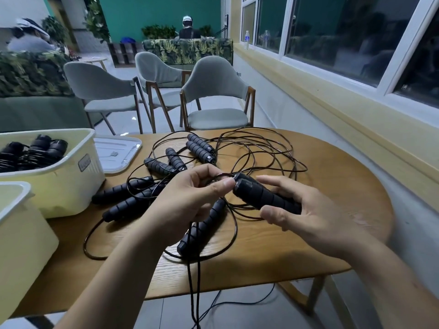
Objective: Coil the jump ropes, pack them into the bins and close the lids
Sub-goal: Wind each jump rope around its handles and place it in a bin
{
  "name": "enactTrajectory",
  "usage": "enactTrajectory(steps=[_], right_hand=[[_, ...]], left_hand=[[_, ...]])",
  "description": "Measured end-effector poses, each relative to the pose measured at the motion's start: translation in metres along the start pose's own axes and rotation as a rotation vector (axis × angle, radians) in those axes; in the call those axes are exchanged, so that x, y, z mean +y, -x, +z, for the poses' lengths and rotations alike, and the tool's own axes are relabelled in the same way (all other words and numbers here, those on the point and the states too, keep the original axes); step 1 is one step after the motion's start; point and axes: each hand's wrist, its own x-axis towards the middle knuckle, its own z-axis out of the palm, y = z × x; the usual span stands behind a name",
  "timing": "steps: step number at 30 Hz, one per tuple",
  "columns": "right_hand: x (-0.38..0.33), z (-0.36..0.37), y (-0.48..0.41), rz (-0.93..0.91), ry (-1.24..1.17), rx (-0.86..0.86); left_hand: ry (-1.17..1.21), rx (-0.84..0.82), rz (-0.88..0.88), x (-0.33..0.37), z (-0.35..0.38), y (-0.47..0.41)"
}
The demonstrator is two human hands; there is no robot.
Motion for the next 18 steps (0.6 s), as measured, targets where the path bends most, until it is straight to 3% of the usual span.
enactTrajectory(steps=[6, 13, 18], right_hand=[[-0.005, -0.012, 0.002, 0.047, -0.224, -0.044], [-0.006, -0.019, 0.004, -0.005, -0.606, -0.163], [-0.01, -0.001, -0.001, -0.05, -0.719, -0.181]], left_hand=[[-0.197, 0.062, 0.164, -0.01, 0.004, -0.003], [-0.092, 0.008, 0.184, -0.009, 0.006, -0.004], [-0.056, 0.102, 0.191, -0.018, 0.034, -0.006]])
